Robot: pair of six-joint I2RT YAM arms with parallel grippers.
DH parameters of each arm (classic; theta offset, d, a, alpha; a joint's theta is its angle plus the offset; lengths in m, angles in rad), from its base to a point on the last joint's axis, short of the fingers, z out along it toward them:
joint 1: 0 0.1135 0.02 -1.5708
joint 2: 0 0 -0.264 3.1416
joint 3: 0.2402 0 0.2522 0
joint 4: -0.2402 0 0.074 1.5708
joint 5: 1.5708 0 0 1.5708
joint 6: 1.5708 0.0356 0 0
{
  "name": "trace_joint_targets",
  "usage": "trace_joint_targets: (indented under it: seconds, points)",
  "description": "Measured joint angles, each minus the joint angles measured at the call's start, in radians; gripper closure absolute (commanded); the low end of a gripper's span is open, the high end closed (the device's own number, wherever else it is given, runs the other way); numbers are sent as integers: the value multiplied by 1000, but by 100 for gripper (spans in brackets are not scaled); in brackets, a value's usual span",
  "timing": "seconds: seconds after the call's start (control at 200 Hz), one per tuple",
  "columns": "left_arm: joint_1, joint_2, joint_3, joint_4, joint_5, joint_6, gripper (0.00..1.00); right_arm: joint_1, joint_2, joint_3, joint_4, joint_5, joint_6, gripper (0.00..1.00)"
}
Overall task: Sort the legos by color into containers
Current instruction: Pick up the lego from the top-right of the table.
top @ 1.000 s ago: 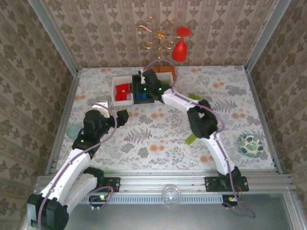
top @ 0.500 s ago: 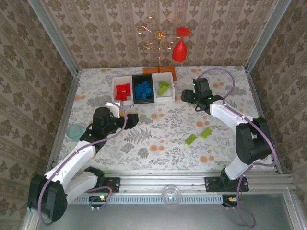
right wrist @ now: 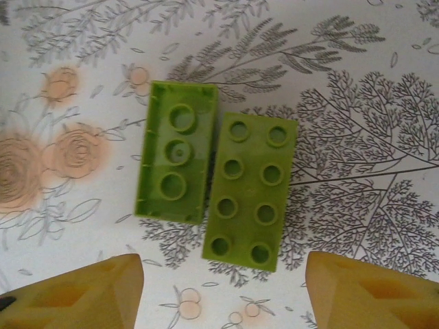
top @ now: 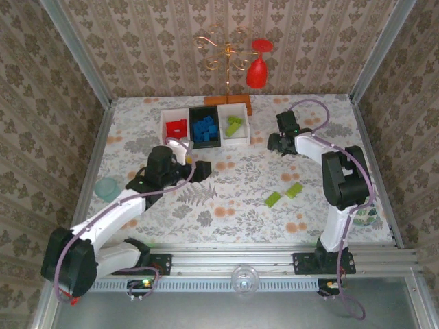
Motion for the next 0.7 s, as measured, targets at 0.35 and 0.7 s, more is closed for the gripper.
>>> trace_joint_targets:
  seconds: [0.35, 0.7]
  points:
    - [-45, 87, 39, 0, 5, 11, 11, -26, 38, 0, -19, -8, 4, 41]
    - [-109, 188, 100, 4, 89, 41, 11, -54, 78, 20, 0, -40, 26, 47]
